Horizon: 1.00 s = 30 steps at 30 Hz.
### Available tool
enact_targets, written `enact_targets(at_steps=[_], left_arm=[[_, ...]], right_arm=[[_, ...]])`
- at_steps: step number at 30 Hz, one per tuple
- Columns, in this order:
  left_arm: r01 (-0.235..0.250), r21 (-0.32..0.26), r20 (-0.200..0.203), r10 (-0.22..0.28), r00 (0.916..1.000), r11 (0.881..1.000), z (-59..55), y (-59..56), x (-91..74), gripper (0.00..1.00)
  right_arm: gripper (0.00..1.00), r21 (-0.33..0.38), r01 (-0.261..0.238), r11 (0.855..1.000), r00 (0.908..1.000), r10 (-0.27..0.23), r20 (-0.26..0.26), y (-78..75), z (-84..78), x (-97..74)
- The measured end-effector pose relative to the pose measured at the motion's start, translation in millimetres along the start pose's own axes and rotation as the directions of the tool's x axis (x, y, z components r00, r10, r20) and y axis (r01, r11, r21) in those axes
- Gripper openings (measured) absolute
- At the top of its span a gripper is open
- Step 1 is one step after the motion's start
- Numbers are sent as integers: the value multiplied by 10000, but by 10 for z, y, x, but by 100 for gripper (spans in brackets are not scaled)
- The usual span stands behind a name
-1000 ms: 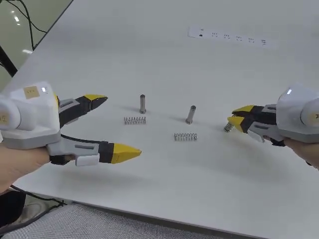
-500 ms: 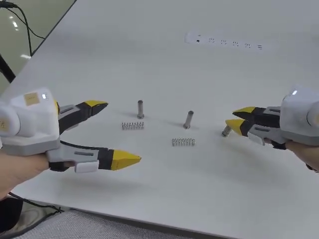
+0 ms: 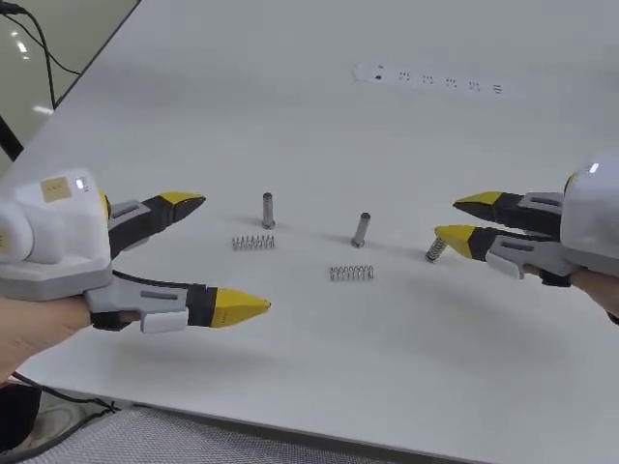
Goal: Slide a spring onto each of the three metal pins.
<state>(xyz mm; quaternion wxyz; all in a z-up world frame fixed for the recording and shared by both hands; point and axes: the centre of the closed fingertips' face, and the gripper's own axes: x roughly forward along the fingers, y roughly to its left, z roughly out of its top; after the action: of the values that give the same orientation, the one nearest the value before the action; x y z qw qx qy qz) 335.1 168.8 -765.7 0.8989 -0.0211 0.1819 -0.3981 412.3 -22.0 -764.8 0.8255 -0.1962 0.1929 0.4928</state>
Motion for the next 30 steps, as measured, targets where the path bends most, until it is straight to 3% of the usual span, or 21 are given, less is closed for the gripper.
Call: enact_targets(at_steps=[6, 12, 23, 30], left_arm=[[-7, -7, -8, 7, 10000, 10000, -2, 7, 6, 97], [4, 4, -58, -4, 10000, 10000, -12, 6, 12, 97], [-21, -23, -76, 21, 10000, 10000, -18, 5, 12, 97], [-6, -60, -115, 5, 9999, 10000, -38, -3, -3, 97]], right_arm=[[27, -163, -252, 9996, 9996, 253, 86, 112, 45, -41], [27, -827, -797, 9934, 9966, 776, -275, 264, 20, -59], [27, -1704, -1583, 9726, 9861, 1469, -776, 448, 47, -43], [27, -2283, -2241, 9474, 9721, 2008, -1210, 589, 51, 30]])
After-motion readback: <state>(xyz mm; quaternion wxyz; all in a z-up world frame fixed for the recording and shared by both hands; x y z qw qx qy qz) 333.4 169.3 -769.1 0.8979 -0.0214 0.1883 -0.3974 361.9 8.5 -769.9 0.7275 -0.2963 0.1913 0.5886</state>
